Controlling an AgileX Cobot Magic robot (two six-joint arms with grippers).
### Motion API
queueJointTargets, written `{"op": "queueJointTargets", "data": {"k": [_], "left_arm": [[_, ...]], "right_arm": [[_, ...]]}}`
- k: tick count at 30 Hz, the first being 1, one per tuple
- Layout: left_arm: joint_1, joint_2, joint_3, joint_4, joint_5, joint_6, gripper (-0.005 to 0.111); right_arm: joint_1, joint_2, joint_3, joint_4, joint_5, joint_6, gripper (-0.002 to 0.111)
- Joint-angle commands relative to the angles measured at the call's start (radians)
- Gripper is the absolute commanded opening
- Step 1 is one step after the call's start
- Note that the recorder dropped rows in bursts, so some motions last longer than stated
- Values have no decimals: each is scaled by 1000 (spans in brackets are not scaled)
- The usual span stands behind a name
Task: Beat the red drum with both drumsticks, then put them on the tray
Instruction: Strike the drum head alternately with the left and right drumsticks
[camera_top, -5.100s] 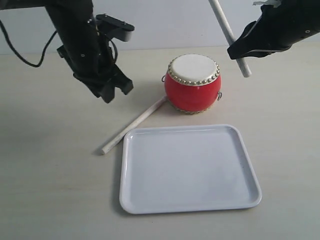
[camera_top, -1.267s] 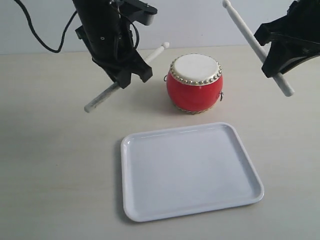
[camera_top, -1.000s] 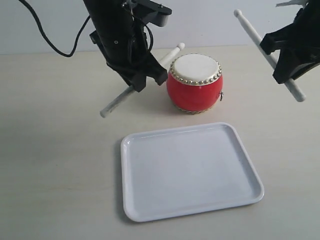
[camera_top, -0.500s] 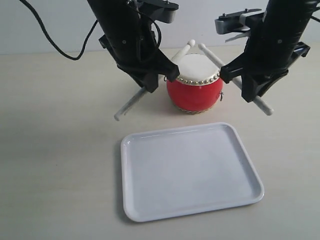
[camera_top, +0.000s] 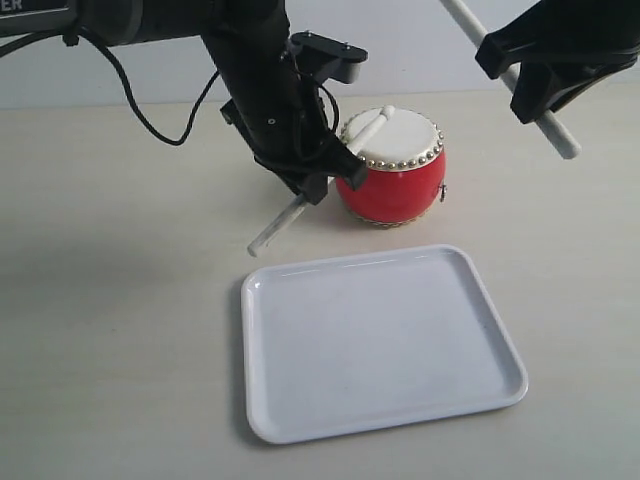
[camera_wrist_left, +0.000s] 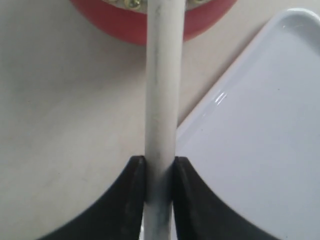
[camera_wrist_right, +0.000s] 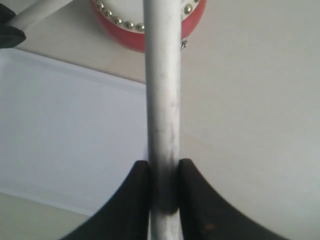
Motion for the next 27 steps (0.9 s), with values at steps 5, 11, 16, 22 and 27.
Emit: {"op": "queueJointTargets", "data": {"k": [5, 11, 16, 22, 27], "left_arm": [[-1, -60, -40, 55, 66, -3, 0], [-3, -27, -48, 35, 43, -22, 0], [-3, 115, -47, 20, 93, -15, 0], [-3, 89, -59, 43, 122, -19, 0], [-3, -42, -86, 47, 144, -19, 0]], "right_arm": [[2, -23, -6, 12, -2, 1, 0], [2, -23, -6, 12, -2, 1, 0], [2, -23, -6, 12, -2, 1, 0], [2, -23, -6, 14, -2, 1, 0], [2, 4, 15, 14, -2, 0, 0]]}}
